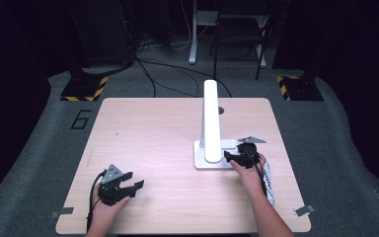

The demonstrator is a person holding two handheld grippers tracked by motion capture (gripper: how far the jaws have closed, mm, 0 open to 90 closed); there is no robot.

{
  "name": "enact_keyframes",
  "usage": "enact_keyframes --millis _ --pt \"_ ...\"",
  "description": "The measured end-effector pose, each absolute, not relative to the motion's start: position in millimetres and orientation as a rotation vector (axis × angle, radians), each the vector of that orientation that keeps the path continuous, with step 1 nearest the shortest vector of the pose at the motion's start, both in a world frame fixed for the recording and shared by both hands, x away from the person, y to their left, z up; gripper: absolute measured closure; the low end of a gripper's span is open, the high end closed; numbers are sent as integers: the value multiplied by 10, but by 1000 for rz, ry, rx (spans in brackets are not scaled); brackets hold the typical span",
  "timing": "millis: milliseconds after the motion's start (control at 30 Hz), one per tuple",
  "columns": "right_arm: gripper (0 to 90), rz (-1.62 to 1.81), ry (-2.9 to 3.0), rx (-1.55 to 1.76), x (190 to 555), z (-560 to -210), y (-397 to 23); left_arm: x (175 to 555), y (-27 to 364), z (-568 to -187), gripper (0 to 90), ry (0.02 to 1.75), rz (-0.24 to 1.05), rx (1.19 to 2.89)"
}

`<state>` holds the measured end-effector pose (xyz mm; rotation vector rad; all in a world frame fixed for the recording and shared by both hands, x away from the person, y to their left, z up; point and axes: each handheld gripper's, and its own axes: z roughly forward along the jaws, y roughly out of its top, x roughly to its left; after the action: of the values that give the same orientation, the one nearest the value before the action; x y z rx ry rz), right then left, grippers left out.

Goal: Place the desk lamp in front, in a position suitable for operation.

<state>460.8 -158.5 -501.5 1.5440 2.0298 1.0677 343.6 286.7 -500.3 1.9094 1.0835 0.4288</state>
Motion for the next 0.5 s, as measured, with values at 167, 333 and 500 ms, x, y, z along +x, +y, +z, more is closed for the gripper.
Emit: enact_keyframes --millis 167,333,500 --pt "303 1043 2039 1554 4640 -5059 -1576 3437 2862 -5001 394 1080 422 1921" --pt "305 1003 2057 1590 4675 -5095 -1599 3434 2858 -5005 393 1078 432 1917" --pt "302 1011 2071 1586 4698 -5110 -1607 3433 2865 -5003 393 1084 425 1916"
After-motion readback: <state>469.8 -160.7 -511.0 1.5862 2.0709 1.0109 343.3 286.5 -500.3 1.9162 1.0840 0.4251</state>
